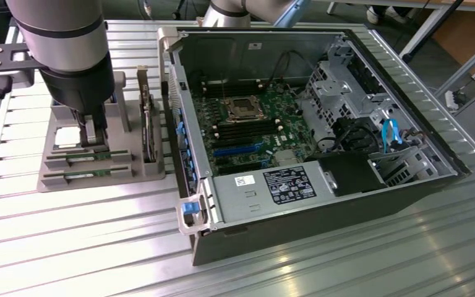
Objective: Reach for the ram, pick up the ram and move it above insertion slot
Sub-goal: 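Pick up the ram and move it above insertion slot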
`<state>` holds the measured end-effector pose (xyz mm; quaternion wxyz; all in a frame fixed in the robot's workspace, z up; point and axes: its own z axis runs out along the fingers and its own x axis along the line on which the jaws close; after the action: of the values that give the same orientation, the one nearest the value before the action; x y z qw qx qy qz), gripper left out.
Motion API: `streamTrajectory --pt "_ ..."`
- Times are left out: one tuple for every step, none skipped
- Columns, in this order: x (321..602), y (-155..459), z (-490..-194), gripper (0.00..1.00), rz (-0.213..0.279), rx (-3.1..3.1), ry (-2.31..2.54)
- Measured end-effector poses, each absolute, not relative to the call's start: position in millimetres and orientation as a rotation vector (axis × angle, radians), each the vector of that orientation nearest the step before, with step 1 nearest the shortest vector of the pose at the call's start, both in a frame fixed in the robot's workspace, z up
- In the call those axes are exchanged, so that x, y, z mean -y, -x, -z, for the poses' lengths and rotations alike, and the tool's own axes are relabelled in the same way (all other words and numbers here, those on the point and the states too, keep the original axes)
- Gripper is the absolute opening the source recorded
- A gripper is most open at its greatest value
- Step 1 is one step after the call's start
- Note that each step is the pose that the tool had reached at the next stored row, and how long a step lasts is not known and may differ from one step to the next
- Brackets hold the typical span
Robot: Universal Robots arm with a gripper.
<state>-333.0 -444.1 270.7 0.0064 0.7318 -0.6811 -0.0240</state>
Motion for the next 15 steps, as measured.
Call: streamTrajectory --pt "444.2 333.0 -270.2 0.30 0.075 2.131 -2.290" --pt "444.4 333.0 -269.7 0.30 0.075 2.131 -2.290" --pt "444.7 333.0 -269.1 0.30 0.075 2.131 -2.290" --pt "444.9 332.9 -268.4 0.30 0.075 2.131 -2.290" --pt "445.1 333.0 -267.9 0.30 0.075 2.131 -2.290" --pt "445.4 332.9 -267.2 0.30 0.075 2.131 -2.290" --pt "445.6 332.9 -266.3 0.30 0.075 2.131 -2.290" --pt "445.8 332.9 -265.7 0.30 0.075 2.131 -2.290" --pt "446.0 332.9 -265.2 0.30 0.075 2.131 -2.290" --pt "446.3 333.0 -264.4 0.30 0.075 2.131 -2.290" --pt "446.8 333.0 -263.4 0.30 0.075 2.131 -2.290" --pt "447.0 333.1 -262.8 0.30 0.075 2.131 -2.290" --pt "447.2 333.4 -262.5 0.30 0.075 2.131 -2.290" --pt "447.4 333.9 -262.1 0.30 0.075 2.131 -2.290" --pt "447.5 335.6 -261.7 0.30 0.075 2.131 -2.290"
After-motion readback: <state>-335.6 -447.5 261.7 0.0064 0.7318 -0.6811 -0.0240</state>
